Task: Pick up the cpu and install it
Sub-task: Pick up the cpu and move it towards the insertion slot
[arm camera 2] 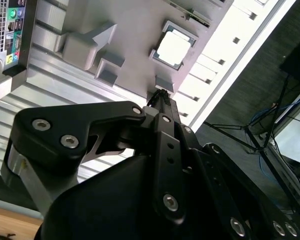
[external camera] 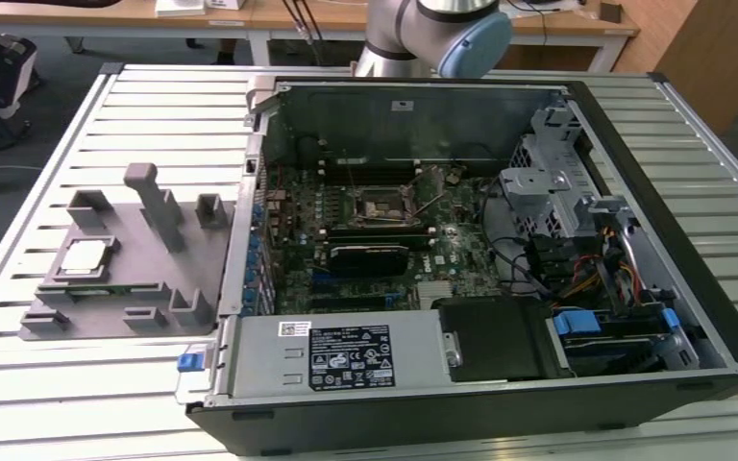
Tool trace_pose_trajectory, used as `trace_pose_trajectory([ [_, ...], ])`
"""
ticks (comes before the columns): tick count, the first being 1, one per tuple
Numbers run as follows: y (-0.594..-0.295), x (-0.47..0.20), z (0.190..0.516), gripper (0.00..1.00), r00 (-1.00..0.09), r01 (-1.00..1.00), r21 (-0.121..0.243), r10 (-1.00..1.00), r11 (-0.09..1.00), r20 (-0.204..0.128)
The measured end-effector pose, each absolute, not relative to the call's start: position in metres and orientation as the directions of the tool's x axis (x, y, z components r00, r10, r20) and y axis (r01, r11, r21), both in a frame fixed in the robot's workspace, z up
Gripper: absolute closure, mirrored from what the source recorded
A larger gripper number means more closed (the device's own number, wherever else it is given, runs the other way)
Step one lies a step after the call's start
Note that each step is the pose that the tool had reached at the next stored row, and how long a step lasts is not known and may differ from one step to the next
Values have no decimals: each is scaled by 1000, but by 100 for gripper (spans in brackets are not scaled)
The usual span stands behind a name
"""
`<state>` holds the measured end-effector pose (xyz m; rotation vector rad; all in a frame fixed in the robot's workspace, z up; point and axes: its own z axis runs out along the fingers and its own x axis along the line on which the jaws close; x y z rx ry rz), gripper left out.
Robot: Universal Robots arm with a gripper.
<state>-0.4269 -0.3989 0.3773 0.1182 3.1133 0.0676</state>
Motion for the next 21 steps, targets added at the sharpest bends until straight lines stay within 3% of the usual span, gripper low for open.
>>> trace_pose_trajectory([
  [15, -399, -435, 374, 89, -997, 70, 44, 72, 997, -24],
  [17, -399, -435, 372, 89, -997, 70, 44, 71, 997, -24],
  [18, -399, -435, 372, 83, -997, 69, 44, 71, 997, -24],
  [21, -399, -435, 370, 83, -997, 69, 44, 70, 997, -23],
])
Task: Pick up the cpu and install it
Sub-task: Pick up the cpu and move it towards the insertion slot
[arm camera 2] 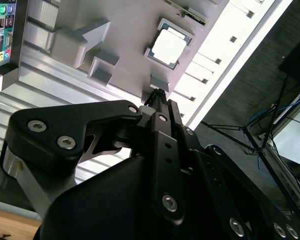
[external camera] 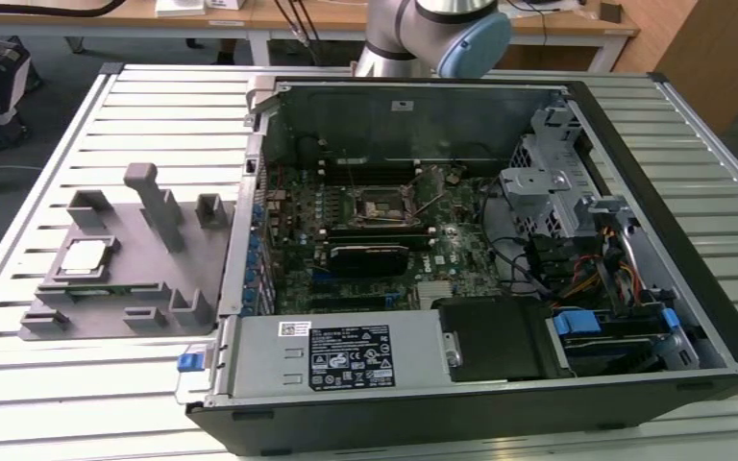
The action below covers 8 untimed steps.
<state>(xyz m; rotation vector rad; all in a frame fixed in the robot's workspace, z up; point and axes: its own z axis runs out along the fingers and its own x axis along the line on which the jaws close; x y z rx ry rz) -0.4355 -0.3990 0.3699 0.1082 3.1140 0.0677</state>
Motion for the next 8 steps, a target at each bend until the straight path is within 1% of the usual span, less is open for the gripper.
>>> trace_pose_trajectory([
  [8, -399, -436, 366, 83, -997, 68, 44, 69, 997, -23],
])
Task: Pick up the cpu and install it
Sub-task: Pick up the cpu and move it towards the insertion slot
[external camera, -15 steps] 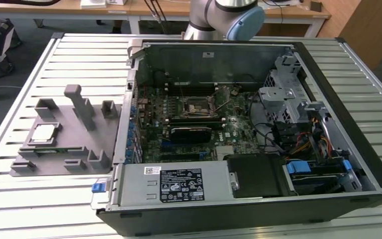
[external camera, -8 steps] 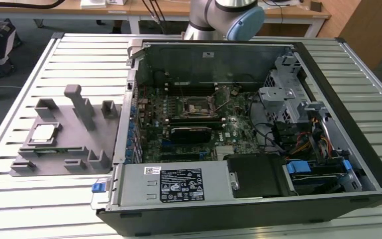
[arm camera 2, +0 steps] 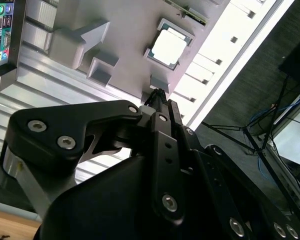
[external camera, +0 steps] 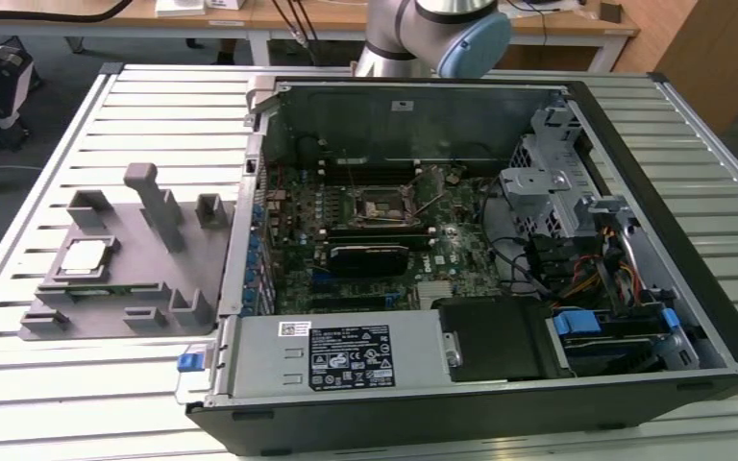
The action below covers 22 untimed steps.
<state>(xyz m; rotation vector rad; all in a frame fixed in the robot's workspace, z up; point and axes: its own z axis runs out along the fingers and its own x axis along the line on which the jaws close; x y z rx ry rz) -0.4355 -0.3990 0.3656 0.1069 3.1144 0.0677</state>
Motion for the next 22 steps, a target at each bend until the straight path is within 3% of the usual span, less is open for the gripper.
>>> trace_pose_trajectory([
  [22, -399, -437, 352, 83, -997, 67, 44, 68, 997, -23],
])
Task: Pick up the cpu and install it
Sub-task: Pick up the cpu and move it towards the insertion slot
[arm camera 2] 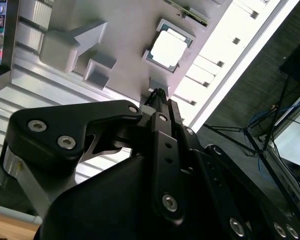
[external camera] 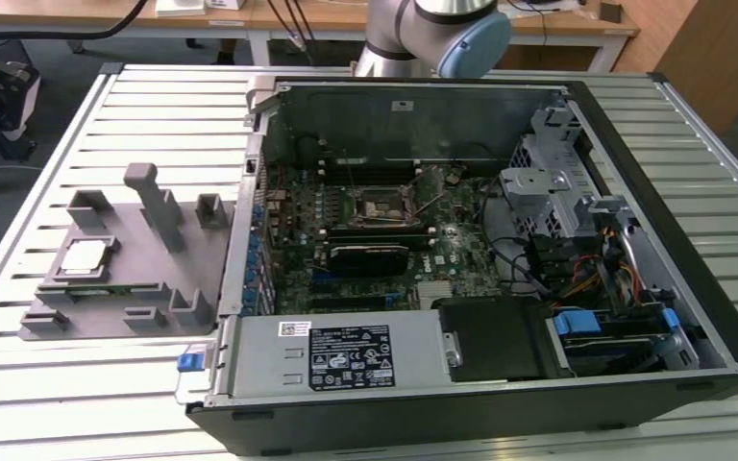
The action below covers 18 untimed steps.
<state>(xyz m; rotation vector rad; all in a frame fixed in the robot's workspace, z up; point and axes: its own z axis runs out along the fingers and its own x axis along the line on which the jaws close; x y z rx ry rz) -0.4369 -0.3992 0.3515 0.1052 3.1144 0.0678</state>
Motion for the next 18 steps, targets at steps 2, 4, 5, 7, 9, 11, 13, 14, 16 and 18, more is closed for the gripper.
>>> trace_pose_trajectory([
  [2, -399, -437, 348, 83, -997, 67, 44, 68, 997, -23],
  [4, -399, -437, 345, 83, -997, 67, 44, 68, 997, -23],
  [5, -399, -437, 343, 83, -997, 67, 44, 68, 997, -23],
  [7, -399, -437, 339, 83, -998, 65, 44, 66, 997, -23],
  [9, -400, -437, 335, 83, -998, 57, 44, 58, 997, -19],
  [11, -400, -437, 333, 83, -999, 44, 44, 45, 998, -14],
  [13, -400, -437, 330, 83, -999, 37, 42, 38, 998, -12],
  [14, -400, -437, 330, 83, -999, 37, 41, 37, 998, -12],
  [16, -400, -437, 329, 81, -999, 36, 40, 37, 999, -11],
  [18, -400, -437, 329, 76, -999, 37, 40, 37, 999, -12],
])
